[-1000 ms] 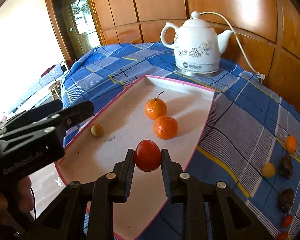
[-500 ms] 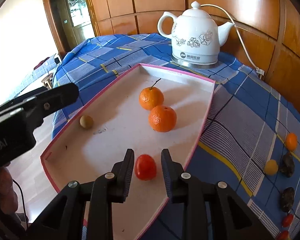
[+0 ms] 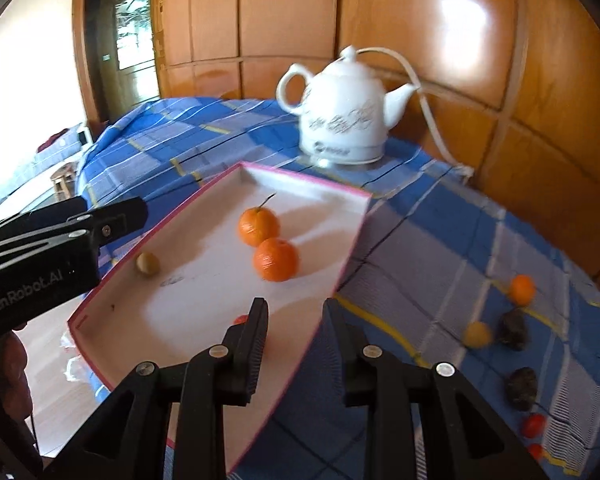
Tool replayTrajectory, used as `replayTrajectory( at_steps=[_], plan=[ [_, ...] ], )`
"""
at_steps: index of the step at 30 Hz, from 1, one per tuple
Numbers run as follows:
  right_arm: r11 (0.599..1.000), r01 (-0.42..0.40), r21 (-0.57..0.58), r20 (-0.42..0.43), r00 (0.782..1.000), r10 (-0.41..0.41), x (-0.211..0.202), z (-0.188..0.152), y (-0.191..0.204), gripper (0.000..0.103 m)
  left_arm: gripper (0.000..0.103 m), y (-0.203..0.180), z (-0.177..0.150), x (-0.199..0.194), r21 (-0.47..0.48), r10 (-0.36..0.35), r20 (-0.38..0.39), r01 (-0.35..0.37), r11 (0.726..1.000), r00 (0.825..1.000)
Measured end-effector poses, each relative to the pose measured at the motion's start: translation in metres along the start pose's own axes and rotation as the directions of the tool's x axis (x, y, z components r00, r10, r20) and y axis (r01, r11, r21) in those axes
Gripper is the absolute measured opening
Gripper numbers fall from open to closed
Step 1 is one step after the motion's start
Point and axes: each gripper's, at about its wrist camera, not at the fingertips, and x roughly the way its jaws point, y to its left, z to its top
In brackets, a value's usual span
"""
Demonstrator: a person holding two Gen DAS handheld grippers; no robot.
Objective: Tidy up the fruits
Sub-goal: 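Carry the red tomato into the tray and open the right tool, then pull both open tools back from the tray toward the remaining fruits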
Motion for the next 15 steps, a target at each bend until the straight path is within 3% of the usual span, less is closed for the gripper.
replayTrajectory(
  at_steps=[6,15],
  plan=[
    [0.994,0.108,0.007,0.039,0.993,-0.108,-0.019,-0.001,-0.007,0.028,0.073,-0.005,-0.003,-0.004,0.012,0.000,-0.003,0.000,1.000,1.000],
    [0.984,0.177,0.023,0.083,0.980,-0.178,-0.042,-0.001,-0.017,0.030,0.073,-0.019,-0.006,-0.011,0.043,-0.011,0.001,0.011,0.999,1.000]
  ],
)
